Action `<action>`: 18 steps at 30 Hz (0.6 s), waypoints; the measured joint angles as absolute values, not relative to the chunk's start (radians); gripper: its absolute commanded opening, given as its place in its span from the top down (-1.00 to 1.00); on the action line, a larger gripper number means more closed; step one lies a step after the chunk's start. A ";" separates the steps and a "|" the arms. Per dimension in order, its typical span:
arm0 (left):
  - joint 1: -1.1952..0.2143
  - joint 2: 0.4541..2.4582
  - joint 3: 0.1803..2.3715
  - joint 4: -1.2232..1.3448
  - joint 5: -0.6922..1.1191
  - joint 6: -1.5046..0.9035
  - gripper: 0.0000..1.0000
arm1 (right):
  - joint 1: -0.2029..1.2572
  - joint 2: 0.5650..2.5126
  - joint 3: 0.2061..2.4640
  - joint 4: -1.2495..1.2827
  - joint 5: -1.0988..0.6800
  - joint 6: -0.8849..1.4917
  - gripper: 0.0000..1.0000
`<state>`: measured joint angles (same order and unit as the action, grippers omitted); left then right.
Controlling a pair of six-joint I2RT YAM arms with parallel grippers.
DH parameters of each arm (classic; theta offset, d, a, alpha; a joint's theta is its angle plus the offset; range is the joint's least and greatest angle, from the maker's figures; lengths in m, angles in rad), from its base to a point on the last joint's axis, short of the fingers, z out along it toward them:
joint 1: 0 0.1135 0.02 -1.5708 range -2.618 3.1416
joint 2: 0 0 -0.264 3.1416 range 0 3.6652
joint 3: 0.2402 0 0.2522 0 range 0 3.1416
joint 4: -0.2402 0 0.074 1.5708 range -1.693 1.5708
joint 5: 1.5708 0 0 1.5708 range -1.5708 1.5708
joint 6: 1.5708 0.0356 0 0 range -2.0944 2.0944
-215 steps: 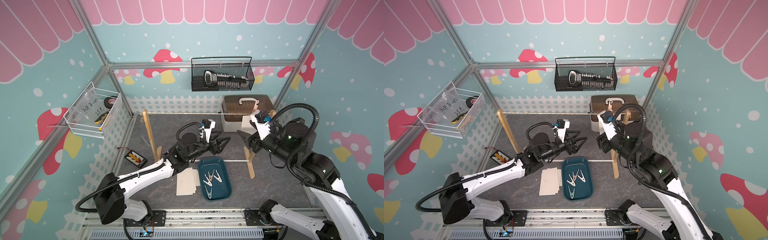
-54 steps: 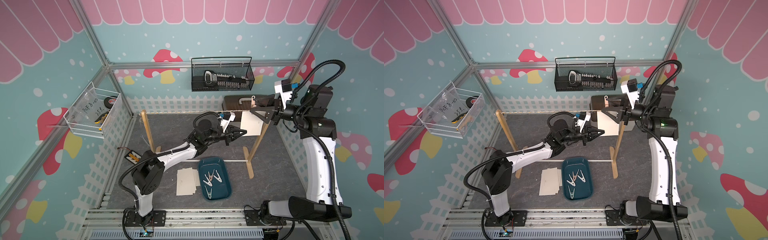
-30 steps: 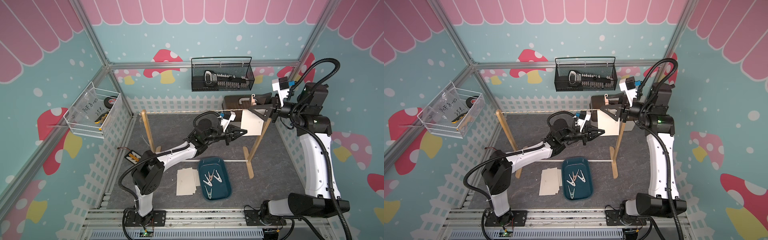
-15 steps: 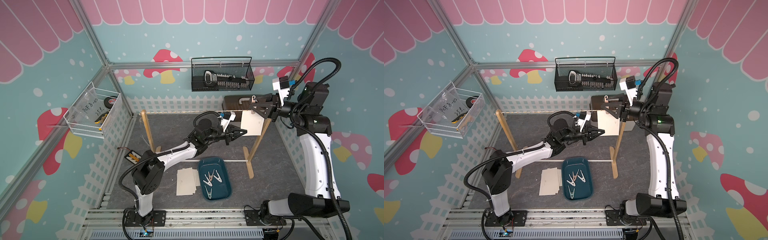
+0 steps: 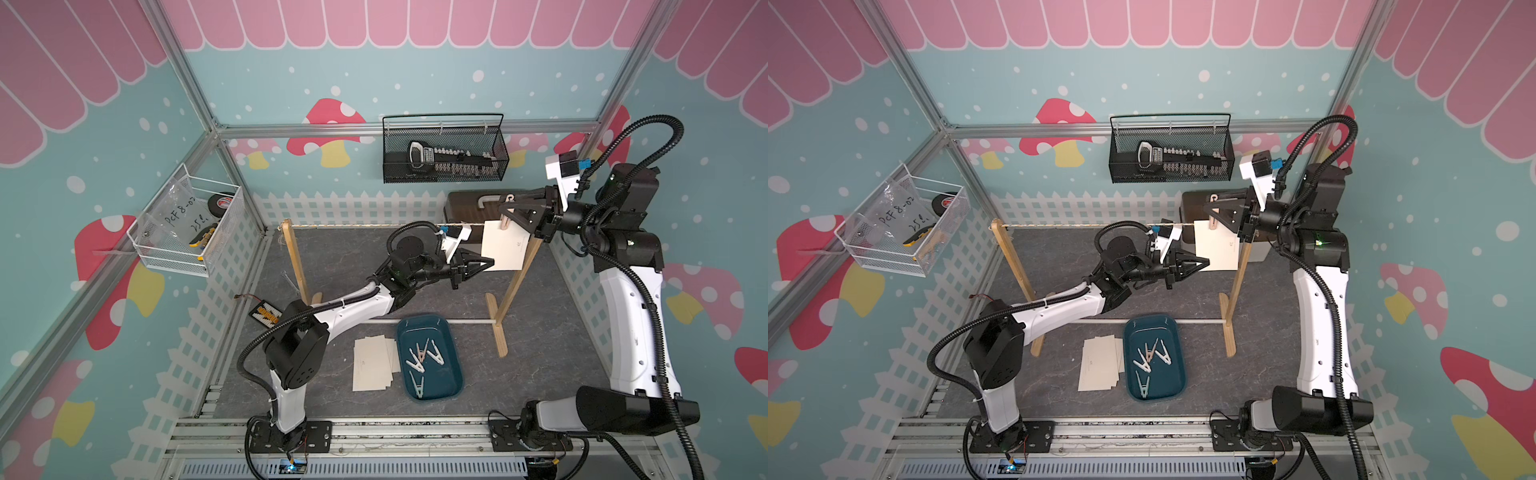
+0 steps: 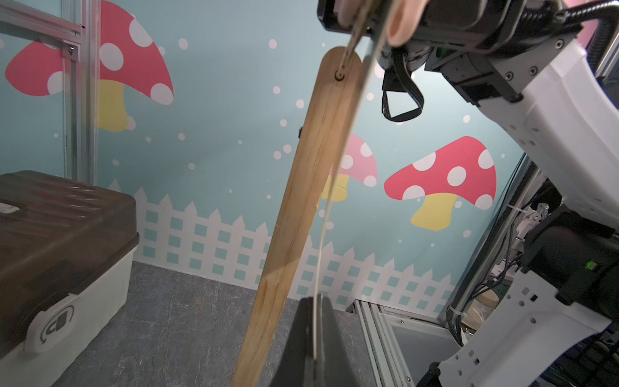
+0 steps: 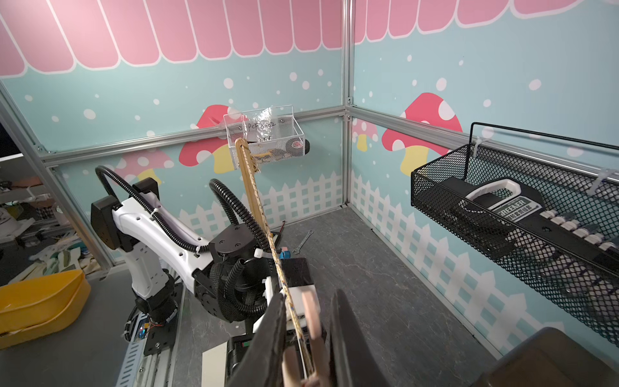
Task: Remove the postcards from the strings
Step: Remove the clamp from the clothesline.
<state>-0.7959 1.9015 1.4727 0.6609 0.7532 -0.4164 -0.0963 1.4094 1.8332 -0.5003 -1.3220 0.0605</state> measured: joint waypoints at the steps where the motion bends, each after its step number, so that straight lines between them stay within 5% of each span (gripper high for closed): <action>1: -0.796 1.901 1.473 0.660 0.753 -0.416 1.00 | -0.096 1.409 1.833 -0.500 -1.321 0.061 0.67; 18: -0.795 1.901 1.474 0.602 0.752 -0.414 1.00 | -0.089 1.355 1.833 -0.406 -1.209 0.170 0.94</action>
<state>-0.7952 1.9011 1.4742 0.6018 0.7521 -0.4141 -0.0895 1.3552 1.8332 -0.4057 -1.2087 0.1703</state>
